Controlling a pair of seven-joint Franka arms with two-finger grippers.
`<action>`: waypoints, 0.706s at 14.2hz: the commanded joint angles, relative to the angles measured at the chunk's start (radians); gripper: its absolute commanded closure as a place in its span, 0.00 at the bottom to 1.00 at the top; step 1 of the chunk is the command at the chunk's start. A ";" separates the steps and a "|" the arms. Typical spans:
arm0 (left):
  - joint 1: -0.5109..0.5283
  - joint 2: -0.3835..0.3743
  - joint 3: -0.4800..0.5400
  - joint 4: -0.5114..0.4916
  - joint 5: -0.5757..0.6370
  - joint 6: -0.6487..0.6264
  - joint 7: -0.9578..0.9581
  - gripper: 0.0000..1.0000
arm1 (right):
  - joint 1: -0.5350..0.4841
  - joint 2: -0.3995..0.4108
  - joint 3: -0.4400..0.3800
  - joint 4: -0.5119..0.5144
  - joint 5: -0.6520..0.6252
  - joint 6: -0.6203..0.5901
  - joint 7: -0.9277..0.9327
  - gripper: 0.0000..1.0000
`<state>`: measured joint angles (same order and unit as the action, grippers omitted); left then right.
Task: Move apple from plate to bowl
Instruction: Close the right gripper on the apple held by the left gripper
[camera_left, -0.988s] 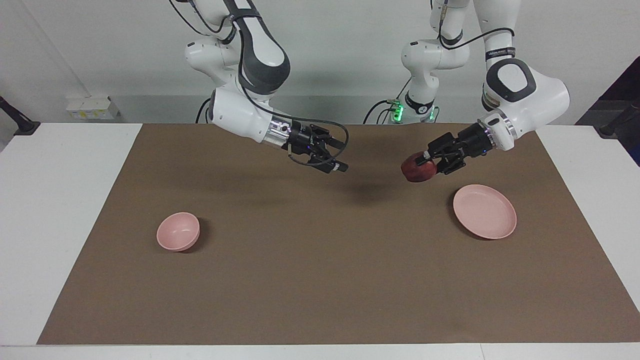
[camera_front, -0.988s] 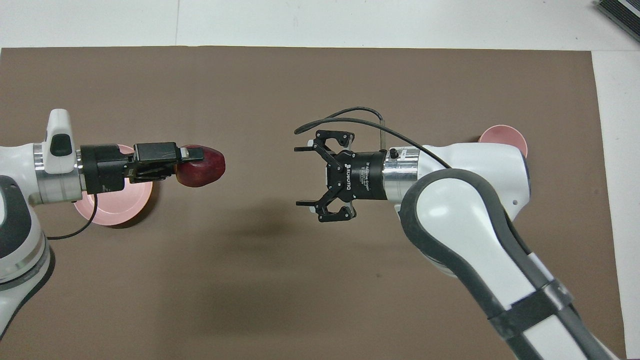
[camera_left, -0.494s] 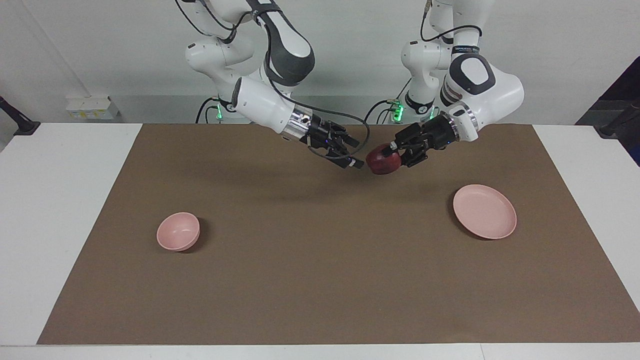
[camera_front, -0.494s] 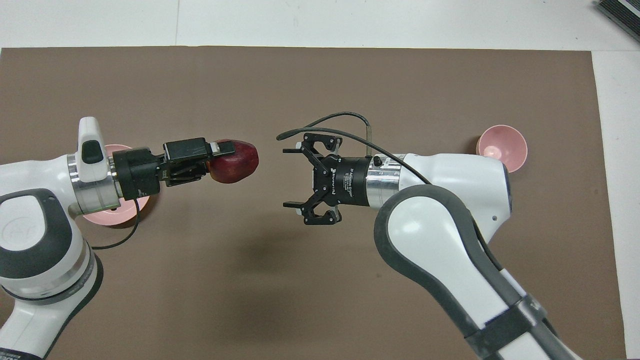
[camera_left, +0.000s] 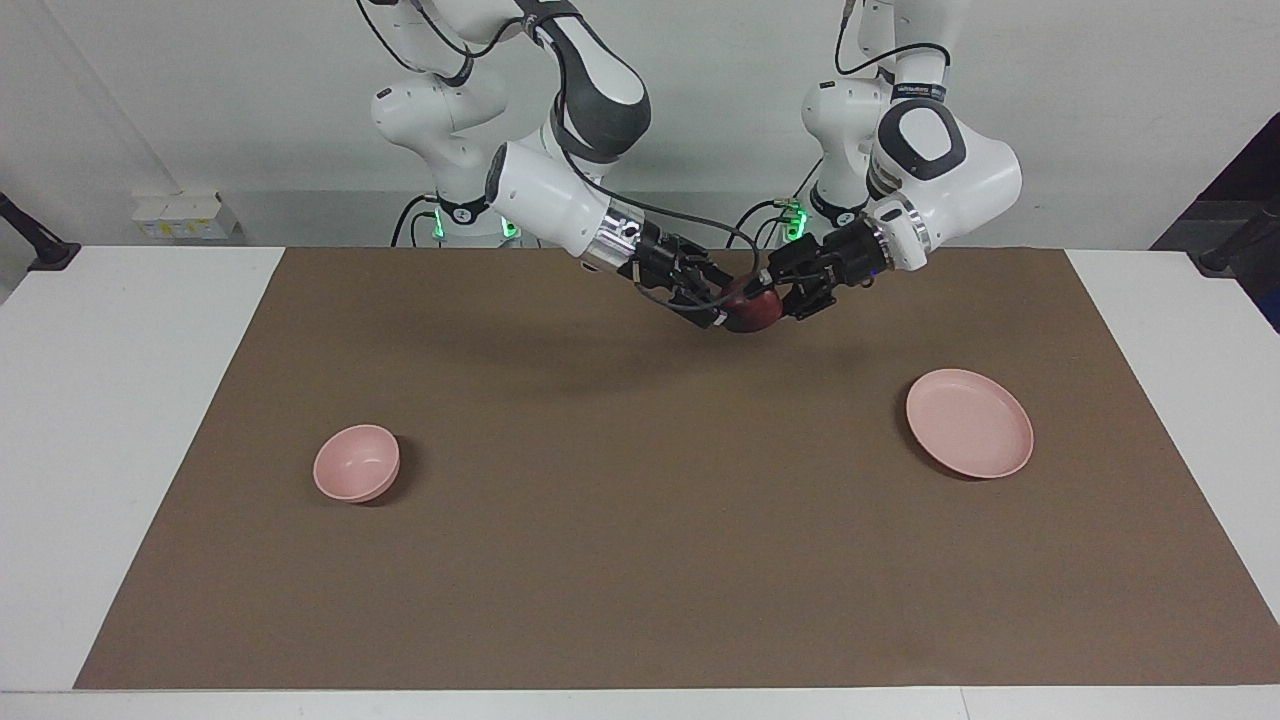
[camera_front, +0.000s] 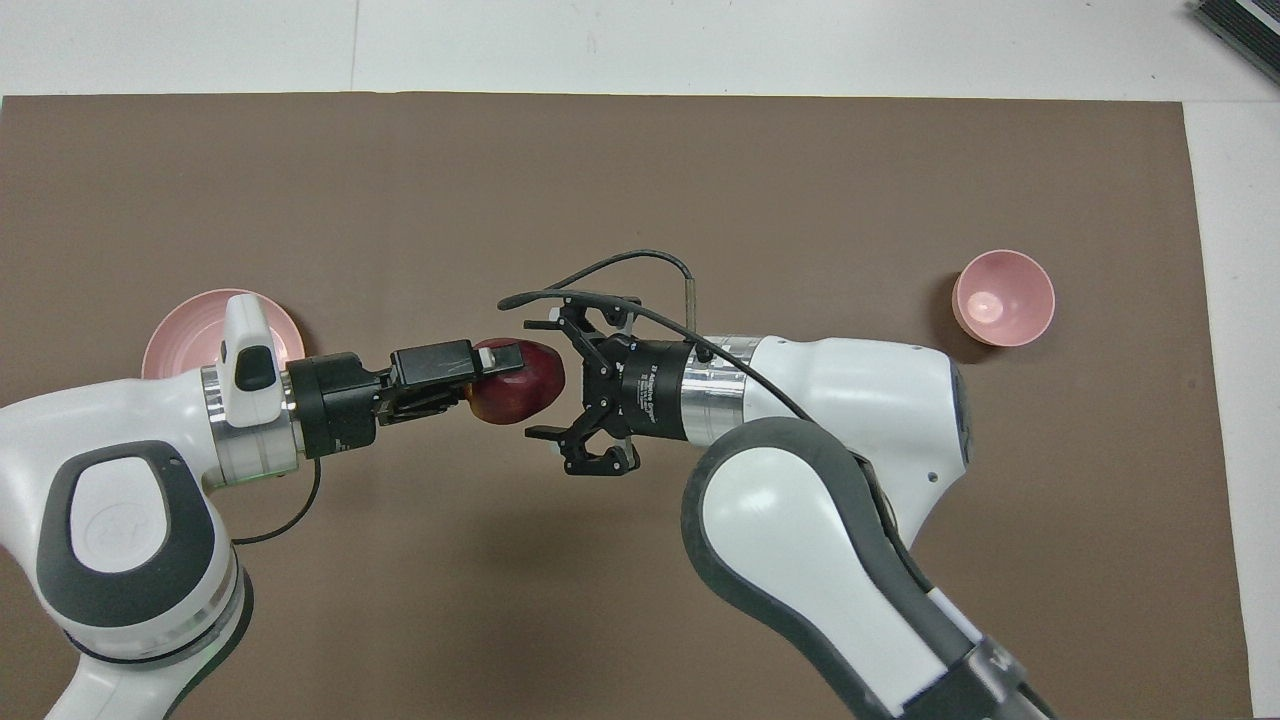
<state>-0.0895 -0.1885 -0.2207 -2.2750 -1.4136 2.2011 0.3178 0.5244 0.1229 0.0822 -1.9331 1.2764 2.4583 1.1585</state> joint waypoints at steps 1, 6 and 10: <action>-0.015 -0.040 -0.017 -0.031 -0.021 0.020 -0.026 1.00 | 0.008 -0.020 -0.001 -0.017 0.012 0.027 0.015 0.00; -0.015 -0.040 -0.038 -0.026 -0.021 0.011 -0.046 1.00 | 0.009 -0.015 0.001 -0.010 0.012 0.022 -0.020 1.00; -0.013 -0.029 -0.040 -0.012 -0.016 0.006 -0.060 0.48 | 0.012 -0.015 0.001 -0.007 0.012 0.027 -0.020 1.00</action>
<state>-0.0874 -0.1955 -0.2378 -2.2781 -1.4140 2.2242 0.3078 0.5303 0.1069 0.0781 -1.9508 1.2758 2.4554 1.1583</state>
